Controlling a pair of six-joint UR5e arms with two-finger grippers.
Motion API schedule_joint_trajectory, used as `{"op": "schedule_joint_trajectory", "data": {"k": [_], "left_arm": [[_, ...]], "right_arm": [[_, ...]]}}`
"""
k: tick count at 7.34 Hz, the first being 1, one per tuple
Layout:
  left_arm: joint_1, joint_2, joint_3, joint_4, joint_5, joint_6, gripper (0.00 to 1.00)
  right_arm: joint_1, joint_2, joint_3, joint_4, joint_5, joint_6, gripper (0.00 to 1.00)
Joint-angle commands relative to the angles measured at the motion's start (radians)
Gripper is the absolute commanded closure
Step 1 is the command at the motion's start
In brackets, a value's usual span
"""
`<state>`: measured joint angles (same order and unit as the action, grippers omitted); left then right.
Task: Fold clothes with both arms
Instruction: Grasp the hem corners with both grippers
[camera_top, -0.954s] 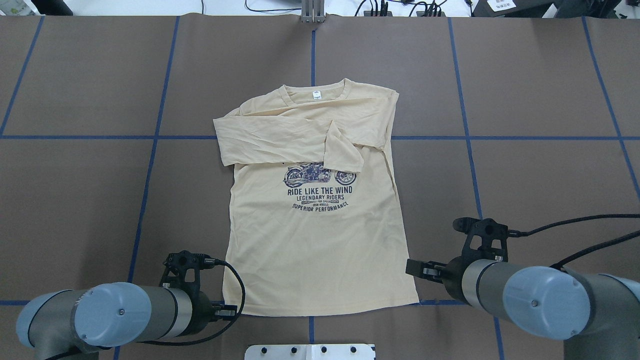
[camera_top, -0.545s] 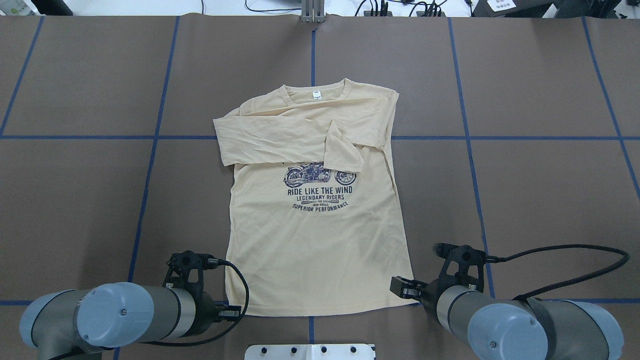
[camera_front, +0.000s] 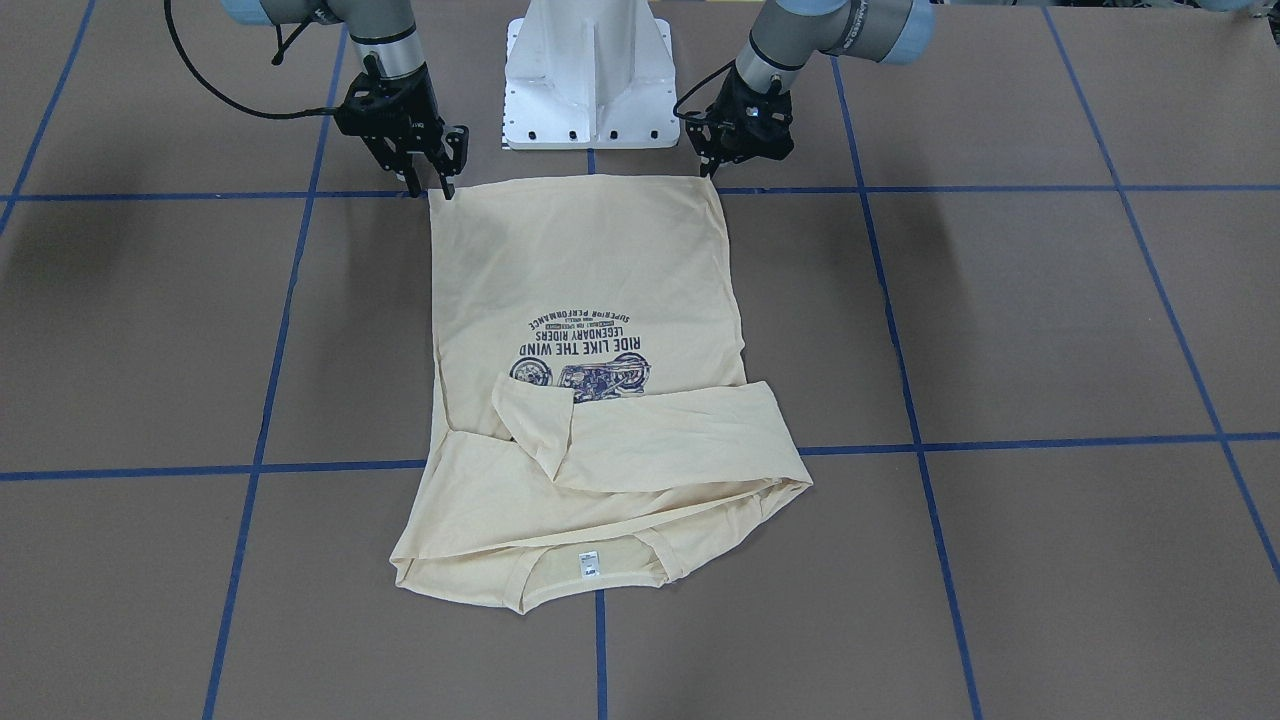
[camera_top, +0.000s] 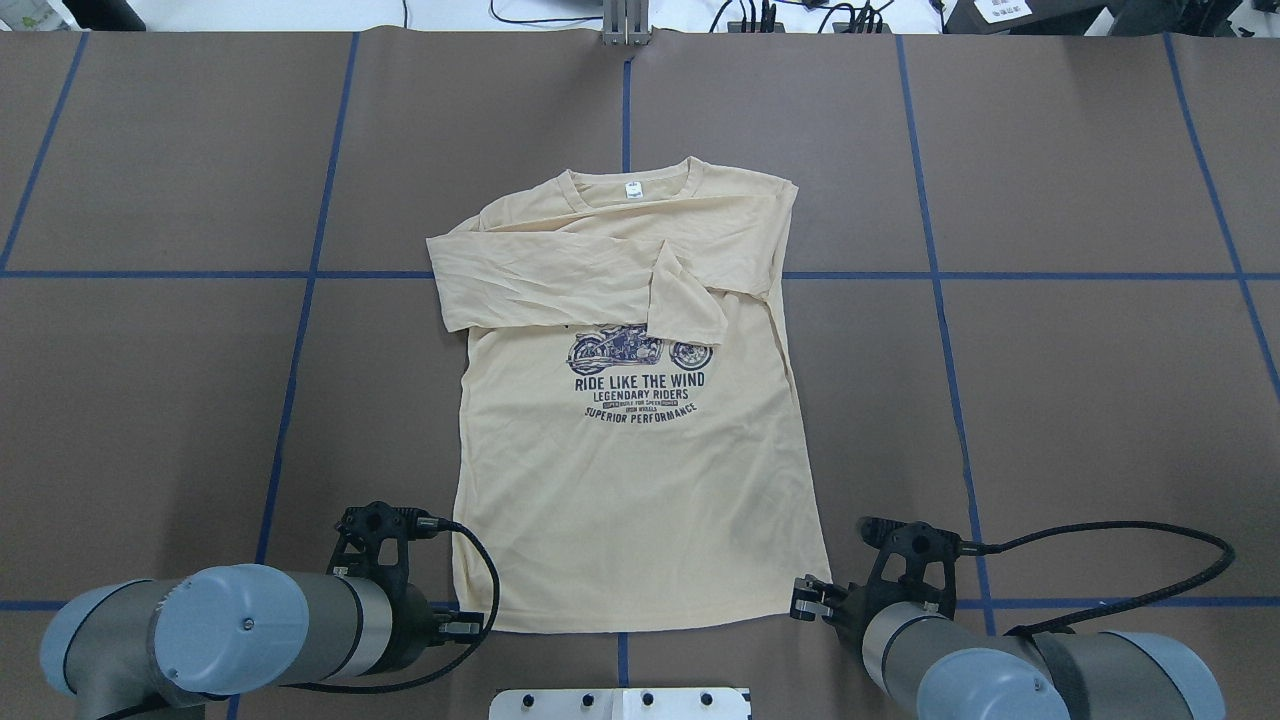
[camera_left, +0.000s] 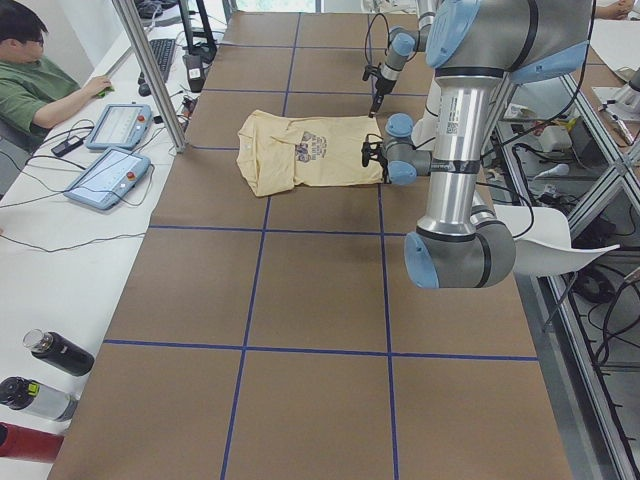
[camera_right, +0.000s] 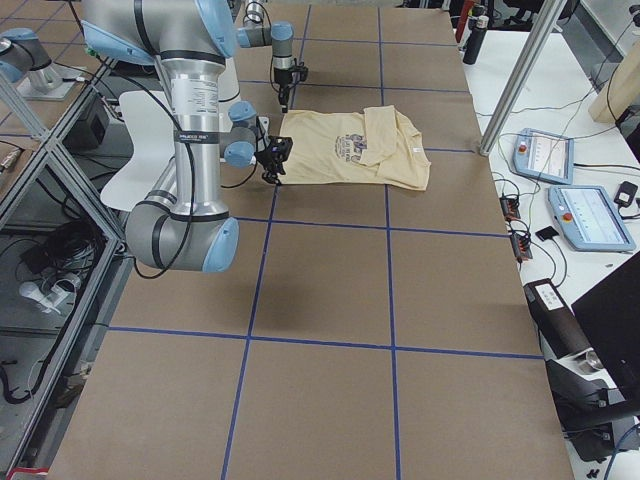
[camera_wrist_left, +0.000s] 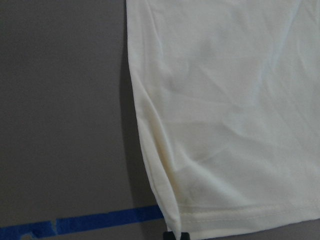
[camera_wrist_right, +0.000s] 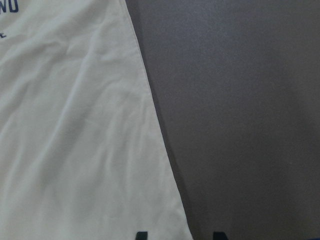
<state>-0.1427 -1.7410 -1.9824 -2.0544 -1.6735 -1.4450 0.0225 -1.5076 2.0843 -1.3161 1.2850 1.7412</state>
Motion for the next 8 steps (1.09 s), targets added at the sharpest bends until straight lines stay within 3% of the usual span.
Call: {"op": "schedule_joint_trajectory", "data": {"k": [1,4,5,7,8], "left_arm": [[0.0,0.0,-0.001,0.0,-0.002,0.0,1.0],[0.0,0.001,-0.001,-0.001,0.0,0.0,1.0],[0.0,0.001,-0.003,0.0,0.0,0.0,1.0],[-0.002,0.001,-0.016,0.0,0.0,0.0,1.0],[-0.002,0.001,-0.024,0.0,0.0,0.0,1.0]], "right_arm": [[-0.003,-0.002,-0.009,0.0,0.001,0.0,0.47],[-0.003,0.004,-0.009,0.0,-0.004,0.0,0.76],[-0.003,0.006,-0.009,0.0,-0.004,0.0,0.79],[-0.004,0.007,-0.006,0.0,-0.009,0.001,1.0],[-0.003,0.01,0.005,0.0,-0.018,0.001,1.0]]}}
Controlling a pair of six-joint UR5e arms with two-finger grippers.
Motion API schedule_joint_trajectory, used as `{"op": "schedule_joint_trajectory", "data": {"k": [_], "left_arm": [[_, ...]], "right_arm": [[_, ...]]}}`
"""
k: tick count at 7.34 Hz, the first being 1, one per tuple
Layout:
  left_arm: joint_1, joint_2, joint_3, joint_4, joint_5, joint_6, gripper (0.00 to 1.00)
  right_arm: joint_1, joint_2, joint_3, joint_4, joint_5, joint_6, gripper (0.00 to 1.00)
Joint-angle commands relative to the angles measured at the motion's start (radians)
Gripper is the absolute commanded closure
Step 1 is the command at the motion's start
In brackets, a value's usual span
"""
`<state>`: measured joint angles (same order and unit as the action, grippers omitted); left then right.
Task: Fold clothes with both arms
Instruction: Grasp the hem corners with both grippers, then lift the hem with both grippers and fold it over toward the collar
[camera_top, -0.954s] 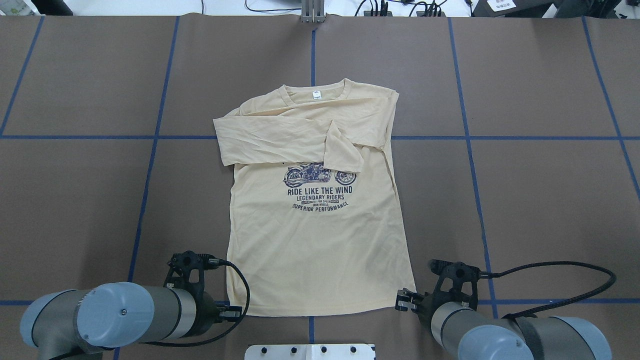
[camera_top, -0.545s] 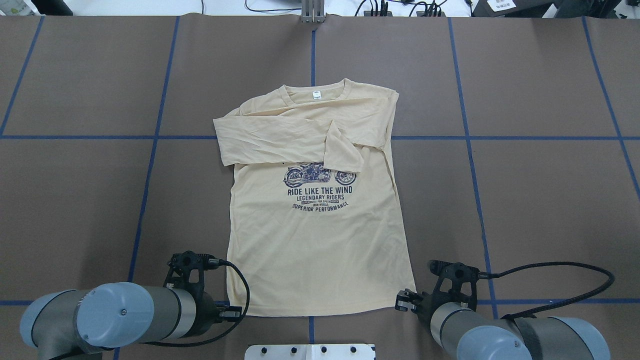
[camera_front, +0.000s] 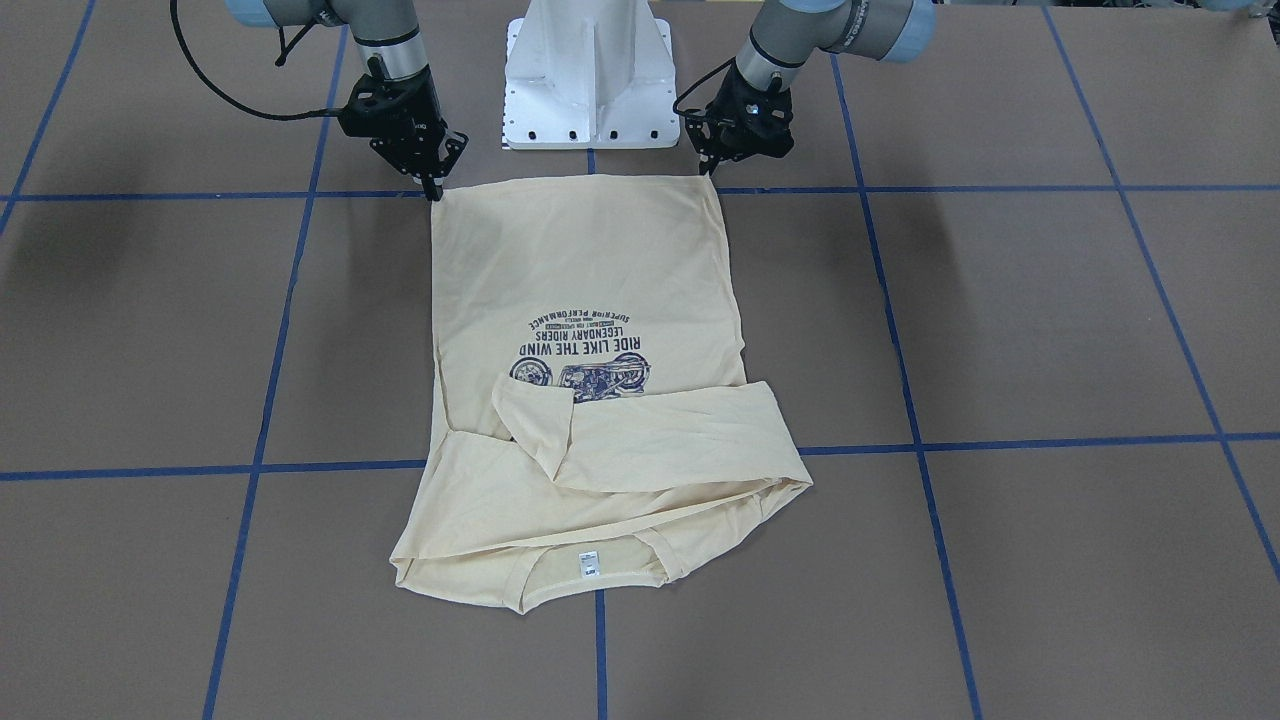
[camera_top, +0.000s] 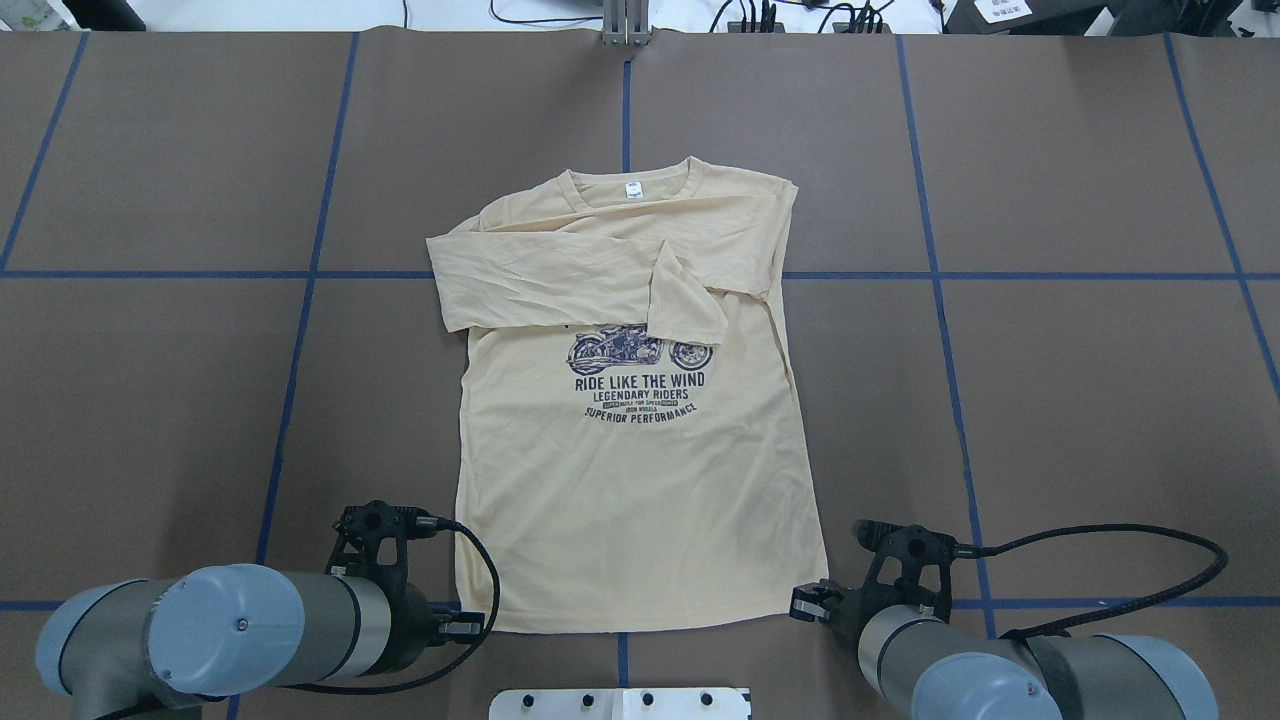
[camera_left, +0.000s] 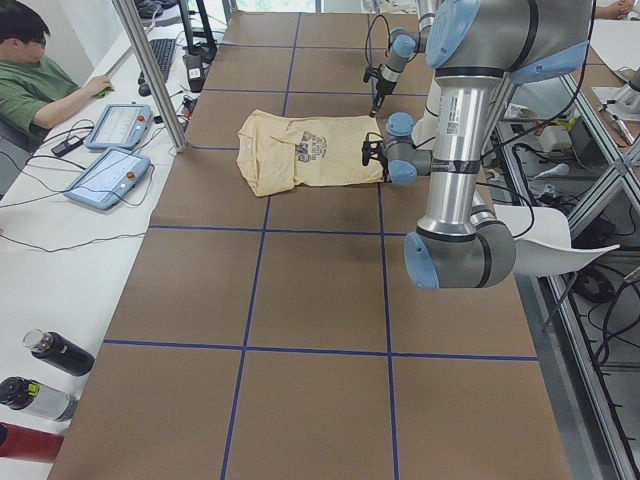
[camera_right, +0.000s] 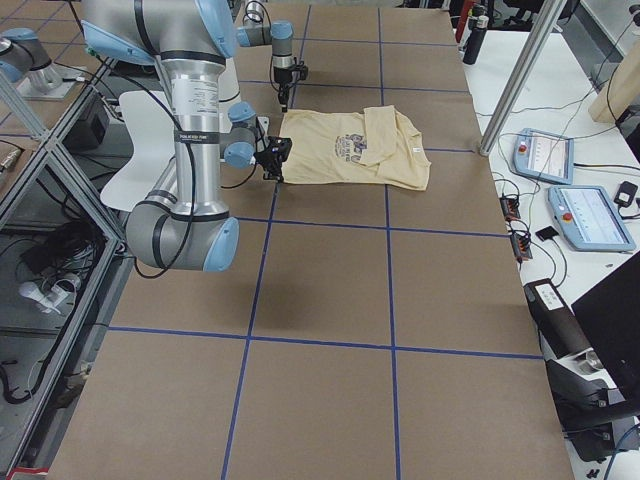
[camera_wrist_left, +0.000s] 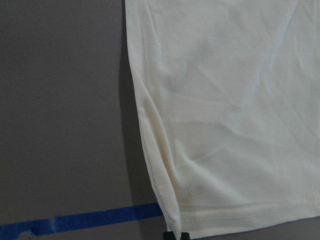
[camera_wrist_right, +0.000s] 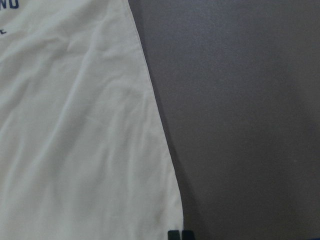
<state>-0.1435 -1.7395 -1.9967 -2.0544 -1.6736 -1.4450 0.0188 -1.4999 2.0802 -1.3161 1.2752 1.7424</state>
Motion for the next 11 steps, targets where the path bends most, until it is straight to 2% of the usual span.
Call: {"op": "schedule_joint_trajectory", "data": {"k": [1,2,4,5,6,7,8,9,10,11], "left_arm": [[-0.001,0.0,-0.034,0.002,-0.002,0.002,1.0],[-0.008,0.012,-0.095,0.003,-0.041,0.005,1.0],[-0.018,0.047,-0.303,0.022,-0.208,0.002,1.0],[-0.022,0.054,-0.447,0.13,-0.303,0.002,1.0],[-0.051,0.031,-0.524,0.269,-0.346,0.002,1.0],[-0.08,-0.015,-0.501,0.327,-0.335,0.006,1.0],[-0.149,-0.067,-0.408,0.336,-0.328,0.011,1.0],[-0.216,-0.133,-0.286,0.336,-0.293,0.02,1.0],[-0.269,-0.182,-0.201,0.339,-0.24,0.05,1.0],[-0.356,-0.192,-0.18,0.345,-0.235,0.124,1.0]], "right_arm": [[0.01,0.0,0.061,-0.002,-0.004,-0.001,1.0],[0.015,-0.014,0.148,-0.032,0.009,-0.001,1.0],[0.029,-0.016,0.416,-0.227,0.176,0.009,1.0],[0.044,-0.005,0.558,-0.376,0.253,0.009,1.0],[0.12,0.004,0.642,-0.456,0.364,0.009,1.0],[0.168,0.033,0.606,-0.469,0.409,0.008,1.0],[0.223,0.137,0.469,-0.469,0.403,-0.003,1.0],[0.295,0.271,0.293,-0.466,0.401,-0.006,1.0],[0.362,0.321,0.196,-0.454,0.395,-0.056,1.0],[0.45,0.326,0.192,-0.454,0.403,-0.126,1.0]]}}
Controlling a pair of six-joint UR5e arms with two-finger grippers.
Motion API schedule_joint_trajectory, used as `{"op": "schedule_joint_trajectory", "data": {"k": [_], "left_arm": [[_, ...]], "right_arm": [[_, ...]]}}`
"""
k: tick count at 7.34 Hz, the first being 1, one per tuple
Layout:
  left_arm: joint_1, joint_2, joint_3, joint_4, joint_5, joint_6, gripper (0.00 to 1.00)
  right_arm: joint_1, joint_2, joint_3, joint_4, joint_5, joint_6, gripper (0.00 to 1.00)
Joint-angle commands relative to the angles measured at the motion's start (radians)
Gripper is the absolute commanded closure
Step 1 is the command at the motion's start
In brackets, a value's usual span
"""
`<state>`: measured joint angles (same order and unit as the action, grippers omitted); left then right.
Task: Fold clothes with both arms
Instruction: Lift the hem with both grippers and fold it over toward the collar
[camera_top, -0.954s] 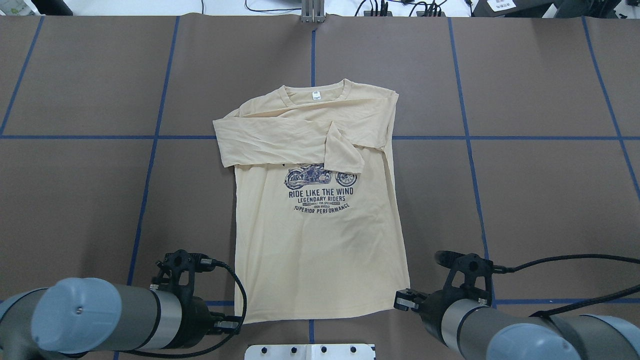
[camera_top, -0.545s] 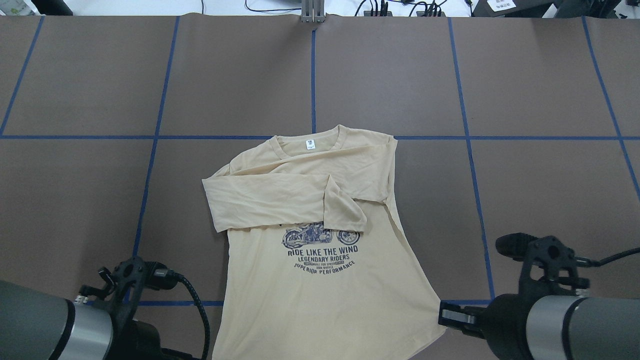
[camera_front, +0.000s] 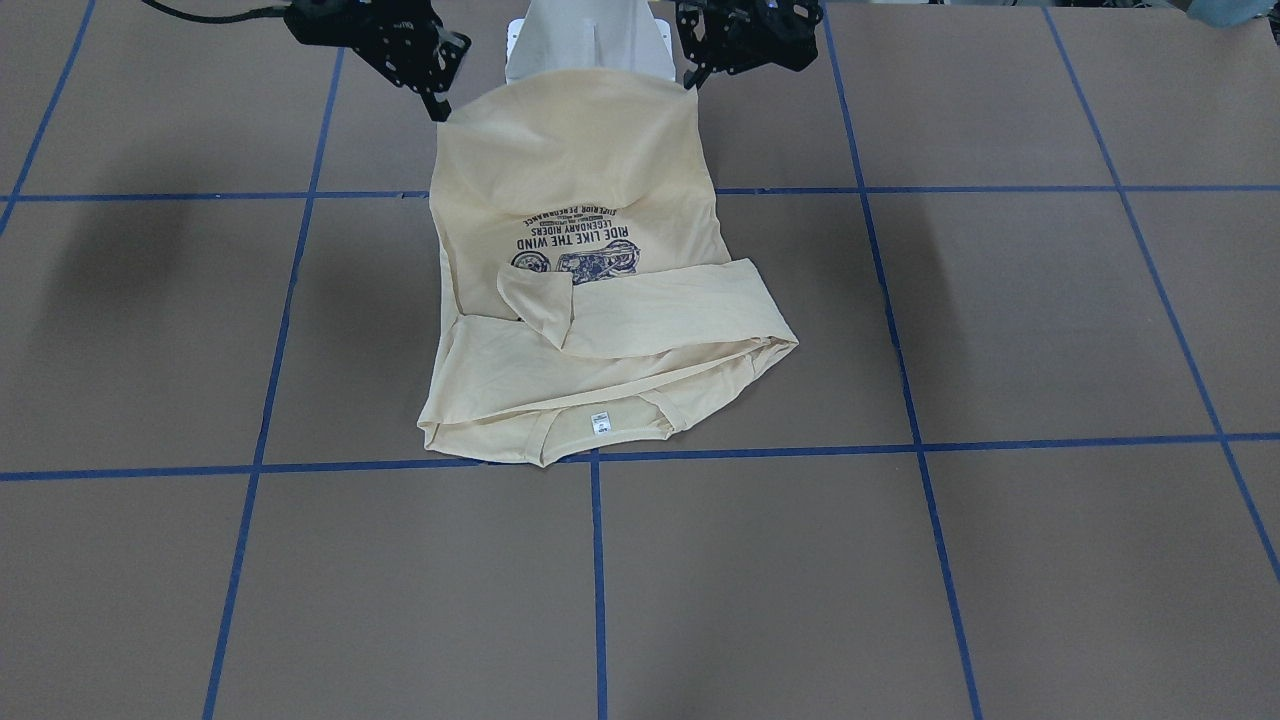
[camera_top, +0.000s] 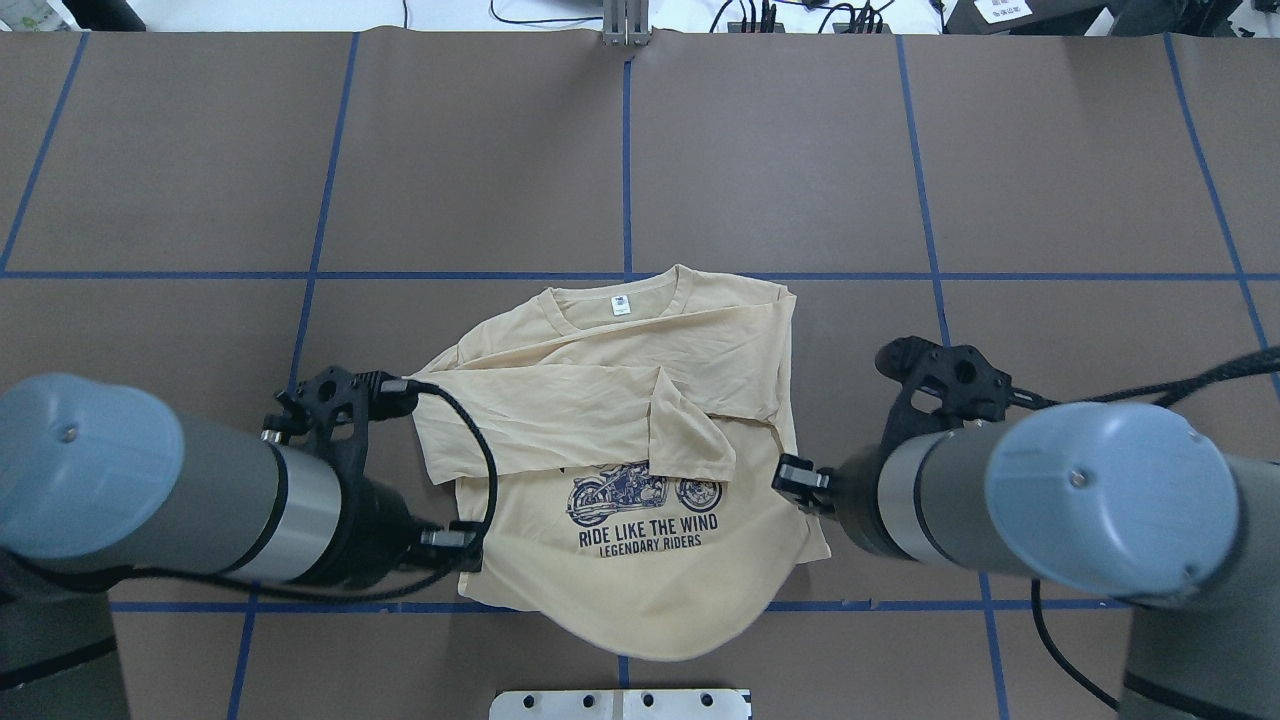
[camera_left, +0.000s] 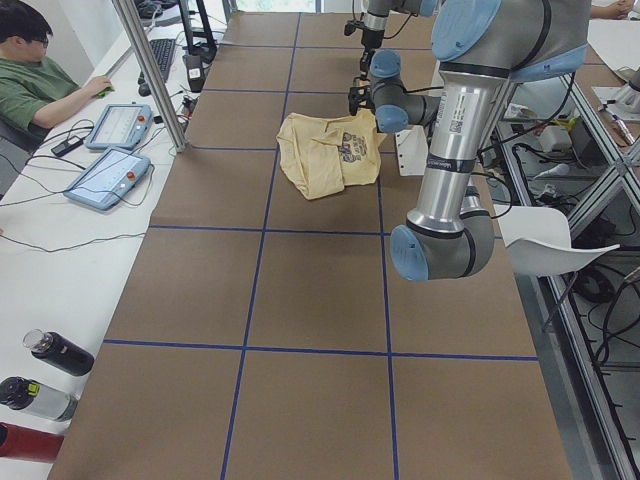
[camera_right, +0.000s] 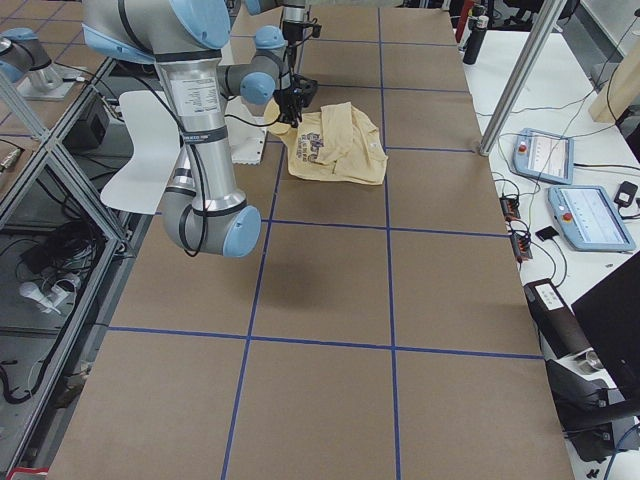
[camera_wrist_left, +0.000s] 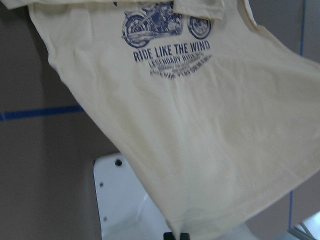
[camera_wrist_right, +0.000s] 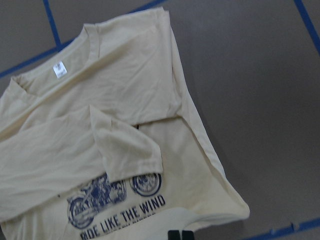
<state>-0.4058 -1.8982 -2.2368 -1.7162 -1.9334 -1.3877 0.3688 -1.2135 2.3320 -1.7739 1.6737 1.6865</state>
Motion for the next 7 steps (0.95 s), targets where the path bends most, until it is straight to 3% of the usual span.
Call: {"op": "schedule_joint_trajectory", "data": {"k": [1,2,4,5,7], "left_arm": [[-0.167,-0.033,0.06,0.006,0.021,0.15,1.0],[-0.209,-0.038,0.078,0.006,0.022,0.18,1.0],[-0.215,-0.105,0.226,-0.006,0.095,0.184,1.0],[-0.214,-0.137,0.305,-0.014,0.117,0.184,1.0],[-0.215,-0.137,0.478,-0.185,0.162,0.184,1.0]], "right_arm": [[0.164,0.043,-0.088,0.025,0.003,-0.102,1.0],[0.2,0.043,-0.168,0.128,0.001,-0.126,1.0],[0.243,0.063,-0.372,0.36,-0.003,-0.128,1.0],[0.252,0.127,-0.481,0.384,-0.003,-0.128,1.0],[0.288,0.166,-0.598,0.418,-0.005,-0.142,1.0]]}}
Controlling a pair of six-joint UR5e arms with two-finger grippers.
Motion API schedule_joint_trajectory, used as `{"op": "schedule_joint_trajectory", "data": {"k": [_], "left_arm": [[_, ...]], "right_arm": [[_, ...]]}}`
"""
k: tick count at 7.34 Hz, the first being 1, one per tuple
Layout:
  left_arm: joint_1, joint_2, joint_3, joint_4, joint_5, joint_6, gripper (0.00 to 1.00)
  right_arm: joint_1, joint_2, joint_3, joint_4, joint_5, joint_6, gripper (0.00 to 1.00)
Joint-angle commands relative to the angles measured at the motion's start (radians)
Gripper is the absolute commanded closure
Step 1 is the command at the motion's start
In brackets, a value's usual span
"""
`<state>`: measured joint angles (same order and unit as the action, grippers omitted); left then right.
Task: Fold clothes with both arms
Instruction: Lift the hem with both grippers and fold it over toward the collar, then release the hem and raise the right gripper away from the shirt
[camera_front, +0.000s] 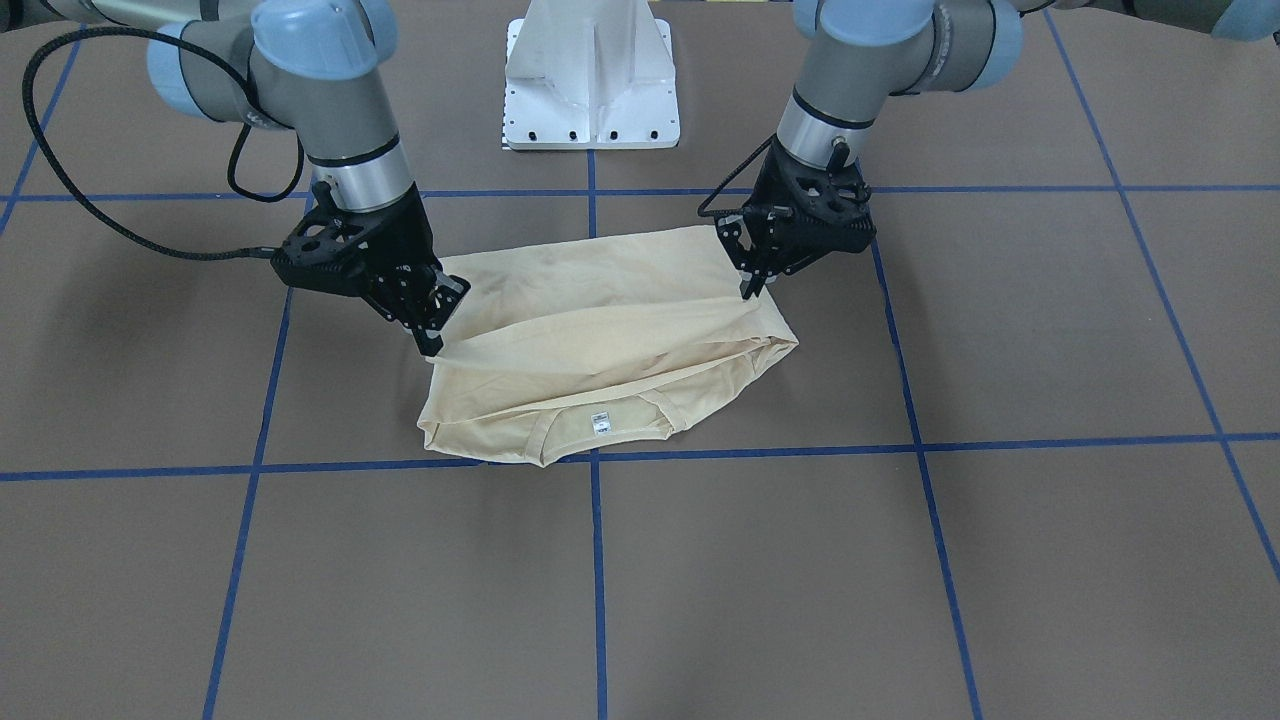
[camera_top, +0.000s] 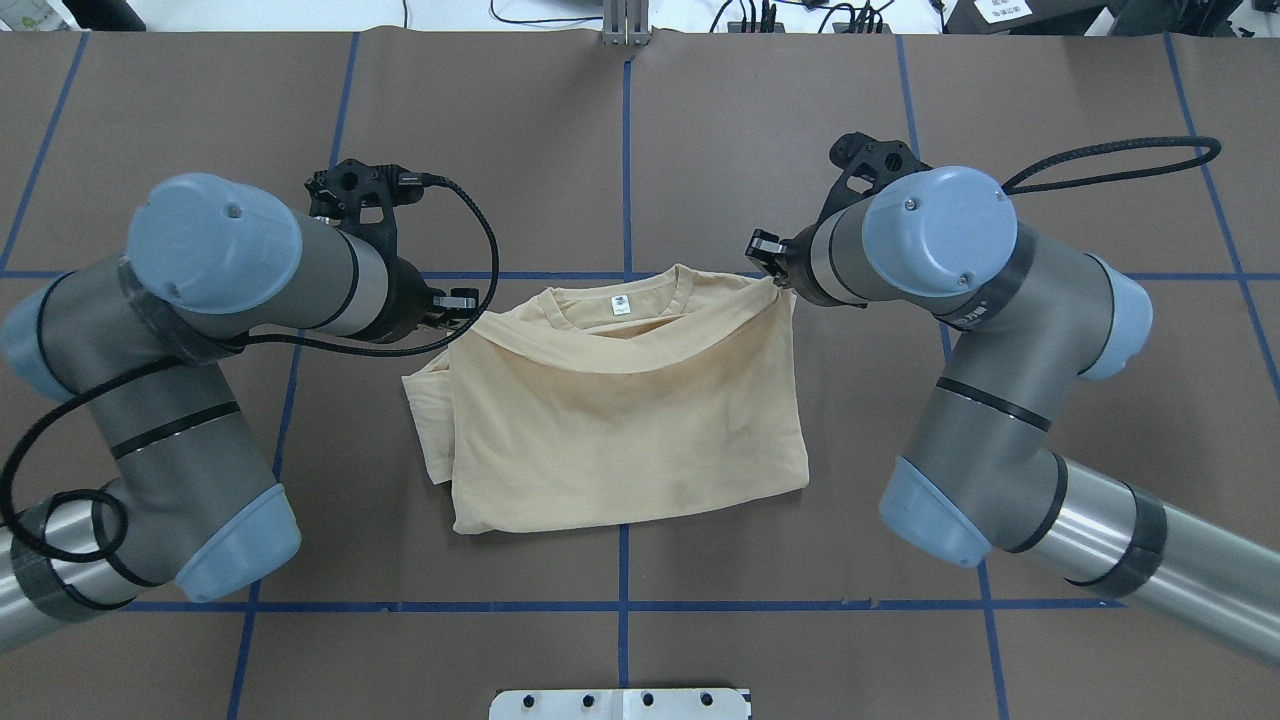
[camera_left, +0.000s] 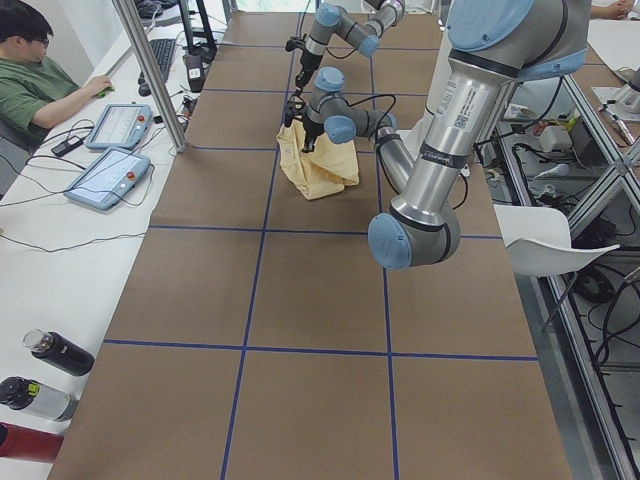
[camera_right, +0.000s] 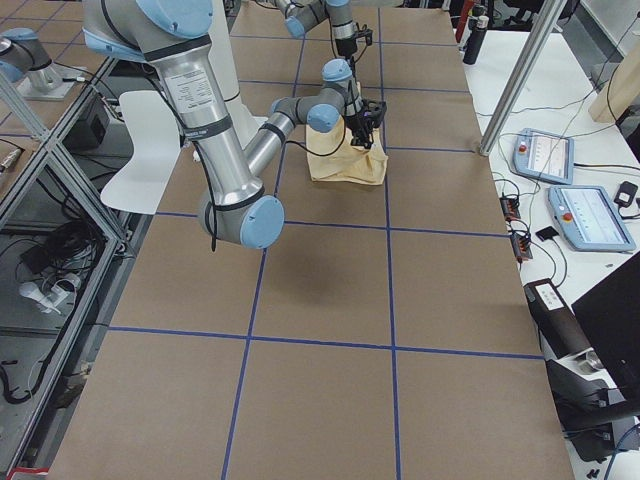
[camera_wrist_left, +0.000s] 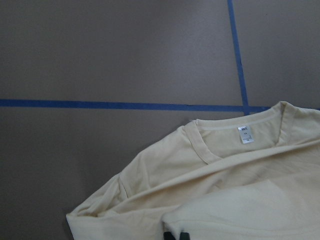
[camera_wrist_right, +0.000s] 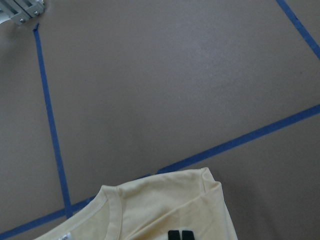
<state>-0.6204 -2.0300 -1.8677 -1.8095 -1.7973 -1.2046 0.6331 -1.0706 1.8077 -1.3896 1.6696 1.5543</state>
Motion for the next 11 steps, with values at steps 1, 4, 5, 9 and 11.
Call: {"op": "schedule_joint_trajectory", "data": {"k": [1,4,5,9,11], "left_arm": [[-0.001,-0.006,0.166,-0.144,0.071,0.002,1.0],[-0.002,-0.001,0.213,-0.183,0.075,0.002,0.01],[-0.002,0.008,0.194,-0.218,0.064,0.003,0.0],[0.02,0.163,-0.042,-0.214,-0.066,0.111,0.0],[0.185,0.198,-0.051,-0.217,0.002,-0.017,0.0]], "right_arm": [[0.031,0.024,-0.112,0.065,-0.001,-0.011,1.0],[0.042,0.024,-0.179,0.13,-0.001,-0.022,0.07],[0.06,0.029,-0.17,0.132,0.011,-0.049,0.0],[0.142,0.018,-0.162,0.119,0.17,-0.057,0.0],[0.14,0.015,-0.163,0.122,0.168,-0.057,0.0]]}}
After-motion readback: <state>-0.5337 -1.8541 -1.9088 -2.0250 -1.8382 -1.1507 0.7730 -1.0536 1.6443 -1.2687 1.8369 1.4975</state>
